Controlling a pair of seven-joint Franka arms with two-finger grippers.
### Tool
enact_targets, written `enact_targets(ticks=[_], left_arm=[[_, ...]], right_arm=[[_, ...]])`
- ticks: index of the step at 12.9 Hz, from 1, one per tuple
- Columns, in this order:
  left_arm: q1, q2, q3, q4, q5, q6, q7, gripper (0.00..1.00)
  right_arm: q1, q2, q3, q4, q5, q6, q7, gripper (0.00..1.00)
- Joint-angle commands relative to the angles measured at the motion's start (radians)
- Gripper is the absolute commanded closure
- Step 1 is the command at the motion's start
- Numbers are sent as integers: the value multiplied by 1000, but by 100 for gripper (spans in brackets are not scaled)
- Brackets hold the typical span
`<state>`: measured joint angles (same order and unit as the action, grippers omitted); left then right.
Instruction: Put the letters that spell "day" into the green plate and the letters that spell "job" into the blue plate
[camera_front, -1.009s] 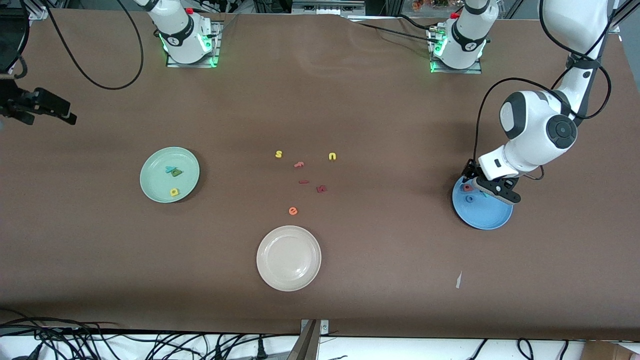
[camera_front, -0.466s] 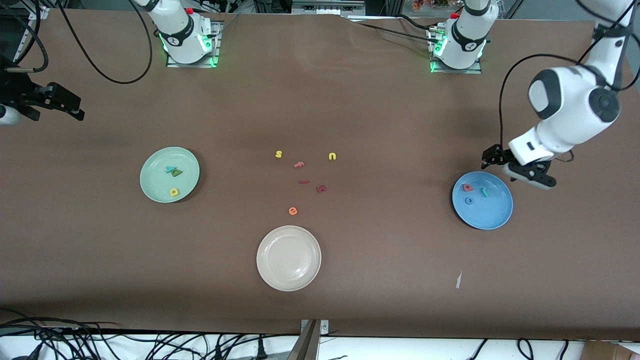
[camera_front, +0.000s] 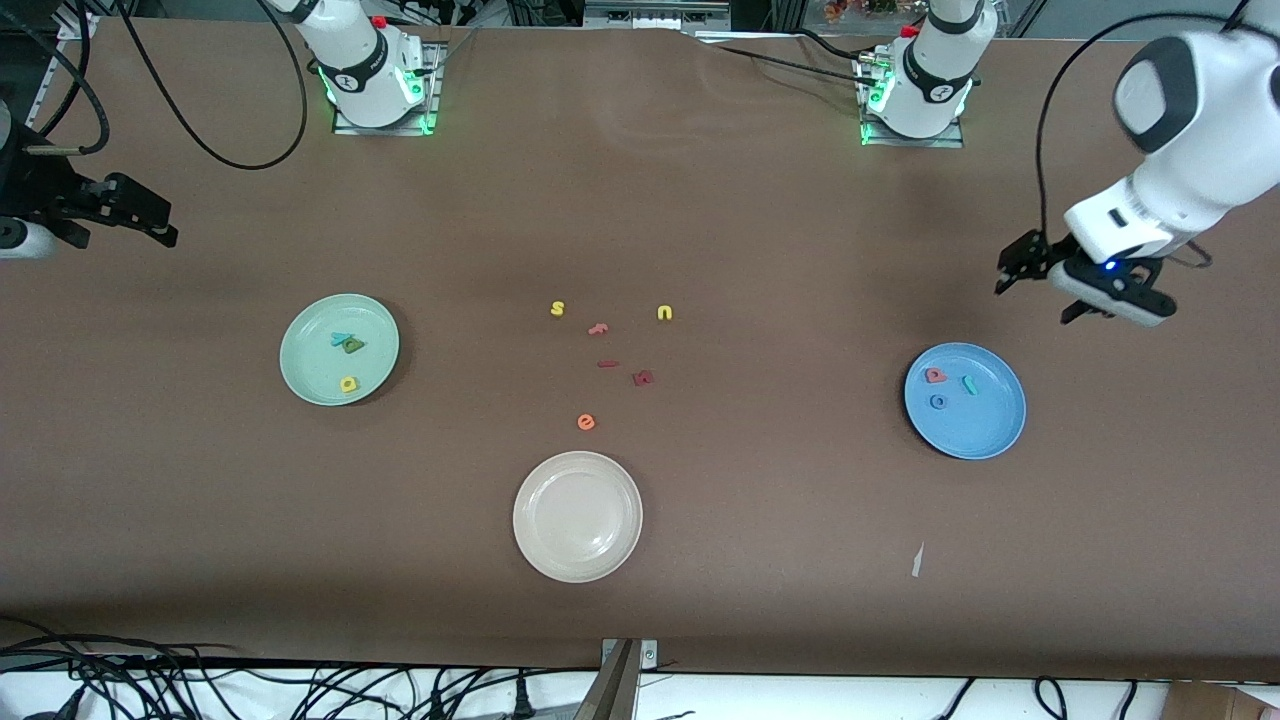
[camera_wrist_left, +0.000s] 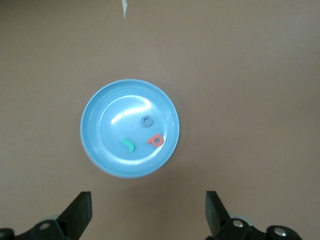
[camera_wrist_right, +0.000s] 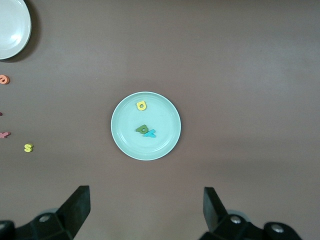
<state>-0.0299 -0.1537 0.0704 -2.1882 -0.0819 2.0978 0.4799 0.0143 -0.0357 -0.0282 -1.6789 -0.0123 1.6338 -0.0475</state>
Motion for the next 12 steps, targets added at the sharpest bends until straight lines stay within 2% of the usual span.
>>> enact_targets(ticks=[1,4,6,10,12], left_arm=[[4,-24,-10,228,97,-297,-99,0],[2,-21,-17,422,99,-520,-104,0],[2,-11,-14,523,99,-620,-163,0],[-8,94,-38,668,85,-694,-441,0],[-30,135,-38,688,88,-694,-454,0]], right_arm=[[3,-7,2,-2,-5,6,12,0],[3,-9,-1,-2,-3,3,17,0],[0,-10,-7,-2,38,3,15,0],[1,-13,2,-4,41,-3,15,0],[1,-10,-2,-2,38,-6,12,0]])
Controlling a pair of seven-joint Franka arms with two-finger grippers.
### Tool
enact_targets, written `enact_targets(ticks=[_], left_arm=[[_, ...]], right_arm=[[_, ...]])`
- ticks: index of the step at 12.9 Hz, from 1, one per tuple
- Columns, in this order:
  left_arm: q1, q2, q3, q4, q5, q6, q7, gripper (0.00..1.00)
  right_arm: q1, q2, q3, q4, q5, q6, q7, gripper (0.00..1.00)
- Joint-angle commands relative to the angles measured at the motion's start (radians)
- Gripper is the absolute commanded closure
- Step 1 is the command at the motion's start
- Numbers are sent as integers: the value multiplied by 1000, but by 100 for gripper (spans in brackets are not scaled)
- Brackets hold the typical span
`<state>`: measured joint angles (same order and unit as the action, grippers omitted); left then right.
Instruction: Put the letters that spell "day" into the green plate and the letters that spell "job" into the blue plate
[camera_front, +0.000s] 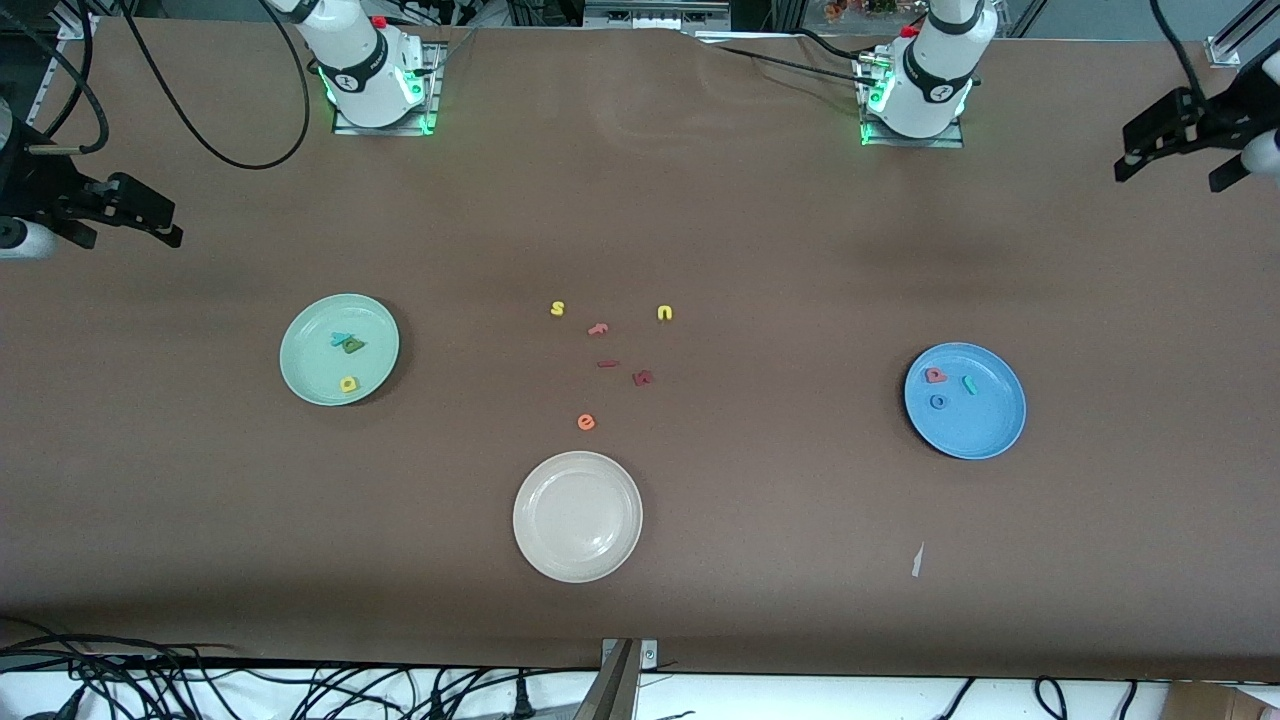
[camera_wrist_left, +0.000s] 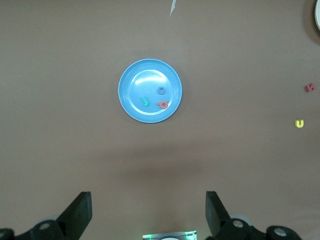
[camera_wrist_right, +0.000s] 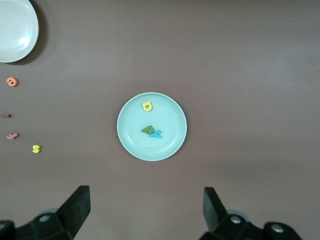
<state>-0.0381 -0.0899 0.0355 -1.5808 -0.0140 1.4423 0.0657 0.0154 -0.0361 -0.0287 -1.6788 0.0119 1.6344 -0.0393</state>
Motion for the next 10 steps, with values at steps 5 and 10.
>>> enact_targets(ticks=[5,10], left_arm=[[-120,113,29,134,22,-34,-131,0],[-132,82,54,82,16,-1,-141,0]], right_arm=[[0,-5,-3,13,5,-5,1,0],[0,10,-2,22,-1,-5,-1,0]])
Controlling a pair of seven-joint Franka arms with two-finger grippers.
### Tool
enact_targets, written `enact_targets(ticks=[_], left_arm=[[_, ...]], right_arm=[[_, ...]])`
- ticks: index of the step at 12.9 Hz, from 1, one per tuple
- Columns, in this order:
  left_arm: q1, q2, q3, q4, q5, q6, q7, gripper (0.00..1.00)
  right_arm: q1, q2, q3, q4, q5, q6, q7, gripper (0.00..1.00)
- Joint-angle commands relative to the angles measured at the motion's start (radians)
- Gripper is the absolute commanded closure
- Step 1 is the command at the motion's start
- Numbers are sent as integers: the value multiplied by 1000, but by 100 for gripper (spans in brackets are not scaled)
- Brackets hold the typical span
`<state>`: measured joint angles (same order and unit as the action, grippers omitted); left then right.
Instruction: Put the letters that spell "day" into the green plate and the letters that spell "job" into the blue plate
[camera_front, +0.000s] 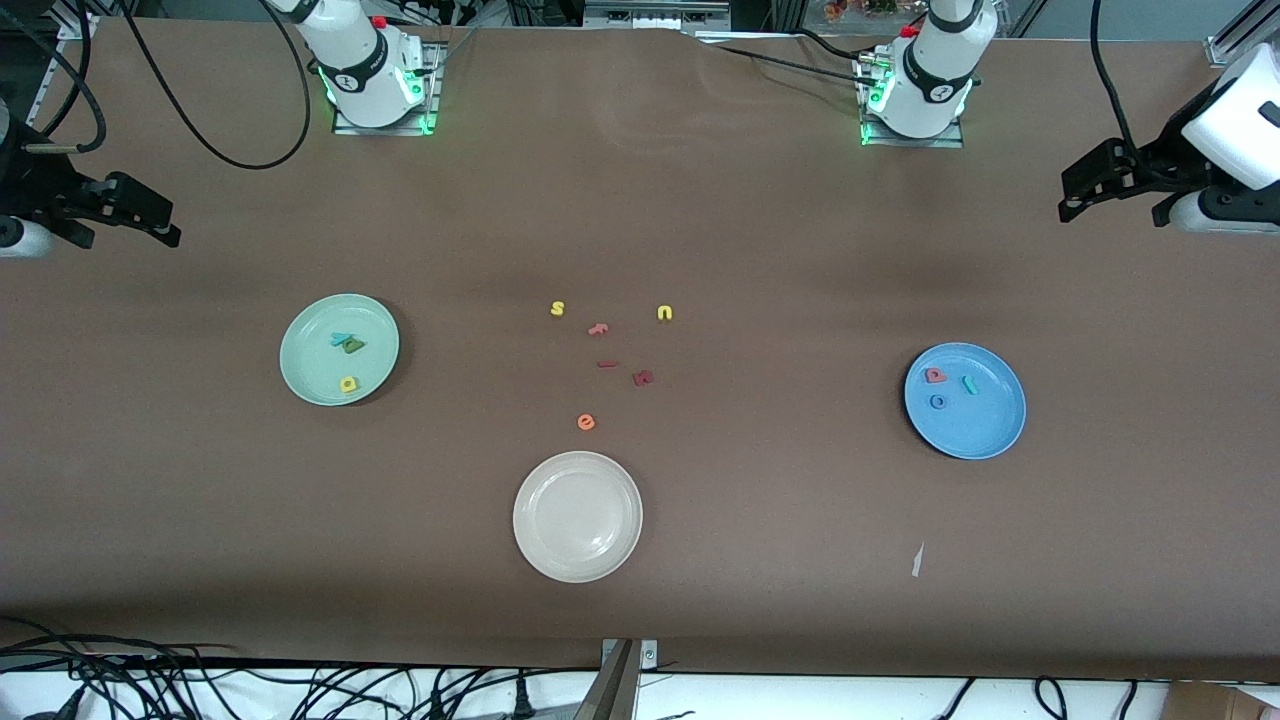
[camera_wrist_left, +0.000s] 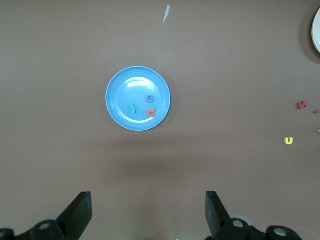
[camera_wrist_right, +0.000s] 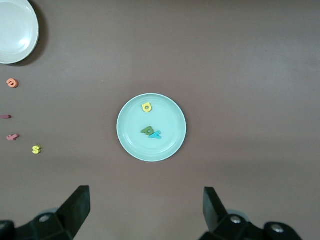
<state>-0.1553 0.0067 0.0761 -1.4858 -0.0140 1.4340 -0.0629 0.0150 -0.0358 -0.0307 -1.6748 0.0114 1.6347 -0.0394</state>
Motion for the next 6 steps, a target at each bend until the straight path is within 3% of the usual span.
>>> enact_targets(ticks=[1,6], left_arm=[[-13,-19,13,-19,16,11,-12,0],[-13,-28,8,-36,14,17,-14,0]], right_arm=[[0,10,0,20,-1,-6,0,0],[0,11,2,20,-1,-6,1,0]])
